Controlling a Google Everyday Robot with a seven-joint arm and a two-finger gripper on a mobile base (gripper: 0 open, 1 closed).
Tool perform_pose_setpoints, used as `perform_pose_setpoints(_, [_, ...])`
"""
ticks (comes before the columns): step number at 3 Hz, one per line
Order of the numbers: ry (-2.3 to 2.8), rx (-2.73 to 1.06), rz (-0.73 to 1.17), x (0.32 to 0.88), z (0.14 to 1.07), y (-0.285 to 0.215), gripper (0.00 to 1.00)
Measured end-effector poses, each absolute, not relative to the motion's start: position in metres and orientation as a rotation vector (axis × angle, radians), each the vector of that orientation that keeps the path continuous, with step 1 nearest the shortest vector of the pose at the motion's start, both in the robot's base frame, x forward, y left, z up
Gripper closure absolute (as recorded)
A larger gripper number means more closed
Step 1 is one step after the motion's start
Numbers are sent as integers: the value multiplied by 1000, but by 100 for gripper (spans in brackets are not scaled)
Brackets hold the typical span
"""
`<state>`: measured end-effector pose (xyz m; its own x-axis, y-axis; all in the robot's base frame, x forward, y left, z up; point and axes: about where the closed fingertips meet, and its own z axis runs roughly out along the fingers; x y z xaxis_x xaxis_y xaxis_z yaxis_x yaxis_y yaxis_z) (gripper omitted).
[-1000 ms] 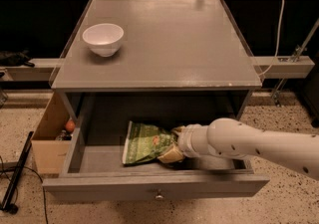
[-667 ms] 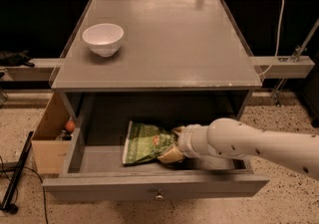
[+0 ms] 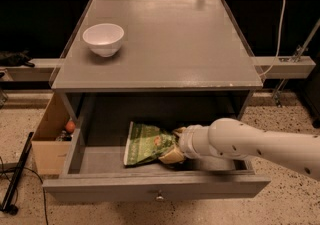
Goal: Pick green jalapeno chip bag from top drawer and place on counter
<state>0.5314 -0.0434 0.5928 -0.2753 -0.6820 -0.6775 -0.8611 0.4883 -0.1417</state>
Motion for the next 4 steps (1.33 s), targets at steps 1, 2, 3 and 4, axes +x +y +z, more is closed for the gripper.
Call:
perform_pose_setpoints(1, [2064, -1316, 316, 524, 613, -54, 100])
perform_pose_setpoints(2, [2064, -1370, 282, 506, 664, -80, 100])
perform_pose_setpoints(3, [2041, -1423, 234, 466, 744, -128, 100])
perform_pose_setpoints(4, [2031, -1430, 217, 467, 753, -128, 100])
